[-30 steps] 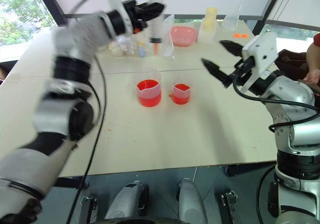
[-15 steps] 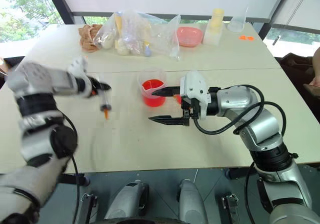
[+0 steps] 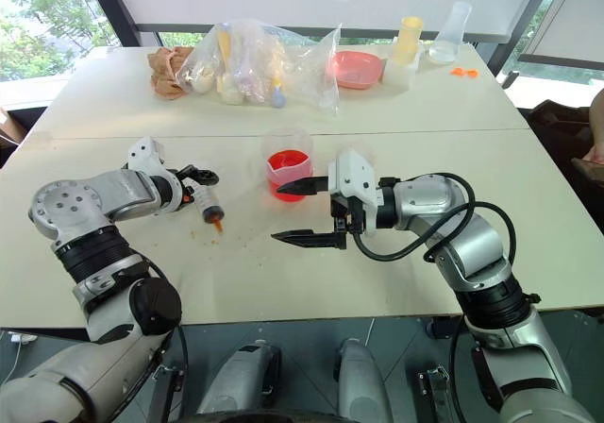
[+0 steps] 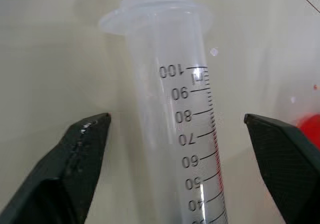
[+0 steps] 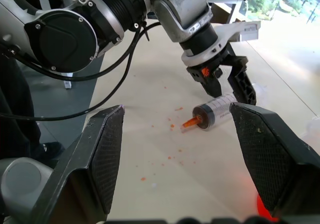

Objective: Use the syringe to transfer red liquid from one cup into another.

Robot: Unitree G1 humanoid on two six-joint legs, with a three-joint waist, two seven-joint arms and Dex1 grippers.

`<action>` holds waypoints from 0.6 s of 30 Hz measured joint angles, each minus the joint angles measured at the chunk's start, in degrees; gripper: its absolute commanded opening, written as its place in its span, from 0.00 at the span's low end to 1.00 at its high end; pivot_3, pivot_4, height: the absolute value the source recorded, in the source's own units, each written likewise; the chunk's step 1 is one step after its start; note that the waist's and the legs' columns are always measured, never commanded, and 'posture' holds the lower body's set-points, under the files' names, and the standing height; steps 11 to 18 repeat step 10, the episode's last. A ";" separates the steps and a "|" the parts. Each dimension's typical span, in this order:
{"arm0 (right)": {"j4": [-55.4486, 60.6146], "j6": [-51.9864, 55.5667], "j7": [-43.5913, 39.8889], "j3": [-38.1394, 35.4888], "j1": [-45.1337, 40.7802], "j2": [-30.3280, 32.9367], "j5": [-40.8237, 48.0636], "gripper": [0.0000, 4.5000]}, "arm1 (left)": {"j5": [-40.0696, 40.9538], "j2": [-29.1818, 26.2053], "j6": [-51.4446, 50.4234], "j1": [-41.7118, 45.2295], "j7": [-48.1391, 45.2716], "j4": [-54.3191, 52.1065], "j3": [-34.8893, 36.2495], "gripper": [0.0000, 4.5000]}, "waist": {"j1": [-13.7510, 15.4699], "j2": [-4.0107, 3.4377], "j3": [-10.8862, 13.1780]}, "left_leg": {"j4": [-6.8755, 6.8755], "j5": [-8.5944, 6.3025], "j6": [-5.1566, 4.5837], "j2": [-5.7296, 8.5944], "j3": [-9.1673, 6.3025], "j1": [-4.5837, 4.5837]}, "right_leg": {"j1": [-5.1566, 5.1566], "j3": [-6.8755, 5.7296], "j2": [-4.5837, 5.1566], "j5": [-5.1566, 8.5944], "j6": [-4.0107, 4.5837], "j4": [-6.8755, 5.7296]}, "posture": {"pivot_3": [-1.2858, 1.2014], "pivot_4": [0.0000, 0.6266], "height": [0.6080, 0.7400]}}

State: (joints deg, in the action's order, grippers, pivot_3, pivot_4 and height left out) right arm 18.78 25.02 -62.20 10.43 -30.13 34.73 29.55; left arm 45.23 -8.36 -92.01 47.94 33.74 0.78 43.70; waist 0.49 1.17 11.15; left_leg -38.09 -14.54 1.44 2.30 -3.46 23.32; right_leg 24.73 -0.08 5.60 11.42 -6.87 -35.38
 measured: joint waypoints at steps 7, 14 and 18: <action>-0.29 1.20 3.47 -4.04 2.44 1.50 -0.12 0.78 | -0.91 -11.90 12.75 -3.32 -16.80 -13.36 -9.63 0.99 | -0.34 -0.08 -0.04 | 0.09 0.07 0.11 -0.02 0.10 -0.03 | 0.00 0.07 -0.02 0.00 0.05 0.04 | 0.52 0.24 1.00; 0.45 3.17 5.94 -8.24 4.75 2.62 0.96 0.78 | -0.24 -11.87 19.51 -8.74 -24.44 -16.42 -10.74 0.99 | 0.16 -0.11 -0.09 | 0.09 0.01 0.01 -0.02 0.11 -0.11 | -0.16 0.05 -0.01 -0.01 0.06 0.16 | 0.52 0.24 1.00; 0.45 3.17 5.94 -8.24 4.75 2.62 0.96 0.78 | -0.24 -11.87 19.51 -8.74 -24.44 -16.42 -10.74 0.99 | 0.16 -0.11 -0.09 | 0.09 0.01 0.01 -0.02 0.11 -0.11 | -0.16 0.05 -0.01 -0.01 0.06 0.16 | 0.52 0.24 1.00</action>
